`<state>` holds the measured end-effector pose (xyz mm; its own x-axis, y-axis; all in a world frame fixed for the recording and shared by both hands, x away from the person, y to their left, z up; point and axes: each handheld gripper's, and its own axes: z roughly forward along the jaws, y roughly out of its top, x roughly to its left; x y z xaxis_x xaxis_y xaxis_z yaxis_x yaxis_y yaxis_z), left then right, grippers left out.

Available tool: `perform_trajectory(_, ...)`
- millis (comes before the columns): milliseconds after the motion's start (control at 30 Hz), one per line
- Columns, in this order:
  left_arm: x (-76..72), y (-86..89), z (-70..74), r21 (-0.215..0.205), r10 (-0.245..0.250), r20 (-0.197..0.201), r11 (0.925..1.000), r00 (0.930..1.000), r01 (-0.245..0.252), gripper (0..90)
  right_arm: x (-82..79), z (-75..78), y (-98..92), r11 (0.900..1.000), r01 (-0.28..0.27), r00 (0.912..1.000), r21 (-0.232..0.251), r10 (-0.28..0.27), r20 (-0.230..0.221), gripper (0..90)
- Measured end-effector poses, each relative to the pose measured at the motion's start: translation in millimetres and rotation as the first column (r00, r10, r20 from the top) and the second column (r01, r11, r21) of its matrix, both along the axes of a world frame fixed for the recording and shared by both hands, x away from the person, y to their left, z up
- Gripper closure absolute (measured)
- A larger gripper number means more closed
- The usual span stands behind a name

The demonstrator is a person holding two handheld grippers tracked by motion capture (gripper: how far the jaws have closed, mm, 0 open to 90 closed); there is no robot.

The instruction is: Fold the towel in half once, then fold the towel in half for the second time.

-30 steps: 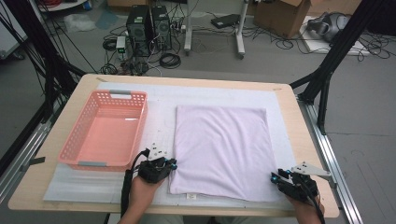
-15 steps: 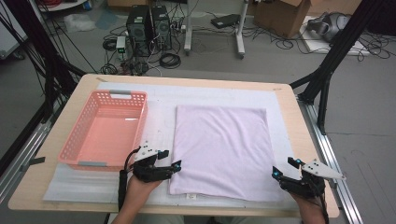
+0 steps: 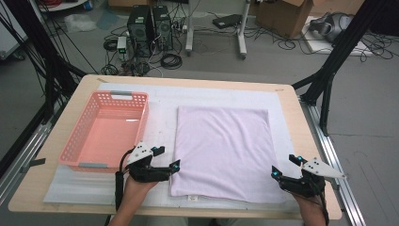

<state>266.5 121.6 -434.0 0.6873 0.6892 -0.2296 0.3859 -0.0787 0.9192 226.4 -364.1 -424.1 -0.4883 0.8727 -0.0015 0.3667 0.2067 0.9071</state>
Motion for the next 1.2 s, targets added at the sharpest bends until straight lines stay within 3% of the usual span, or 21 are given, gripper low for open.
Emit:
perform_trajectory(467,7.7,-4.5,2.5,0.002,-0.022,-0.017,0.9997,0.9996,0.022,17.5,3.4,1.6,-2.9,1.0,0.006,0.9999,0.004,-0.006,-0.012,17.1)
perform_trajectory(567,12.7,-7.7,5.8,-0.012,-0.012,-0.019,0.9999,0.9997,0.011,17.5,5.6,2.4,-3.8,1.0,0.002,0.9998,0.001,-0.002,-0.02,17.1)
perform_trajectory(733,29.3,-16.5,12.9,0.012,-0.02,-0.041,0.9997,0.999,0.02,17.5,12.6,3.7,-7.0,1.0,0.0,0.9994,0.004,0.0,-0.036,17.1)
perform_trajectory(967,56.9,-27.5,20.5,-0.004,-0.012,-0.033,0.9999,0.9994,0.012,17.5,41.6,1.5,-9.7,1.0,-0.014,0.9954,0.024,0.016,-0.094,17.1)
perform_trajectory(1100,75.3,-32.1,21.0,-0.059,-0.01,-0.048,0.9983,0.9988,0.007,17.3,62.6,3.1,-9.4,0.999,-0.018,0.9925,0.029,0.021,-0.12,17.1)
perform_trajectory(1200,89.7,-33.3,18.2,-0.026,0.028,-0.047,0.9992,0.9985,-0.029,17.0,77.9,5.3,-7.3,0.999,-0.016,0.991,0.035,0.02,-0.132,17.1)
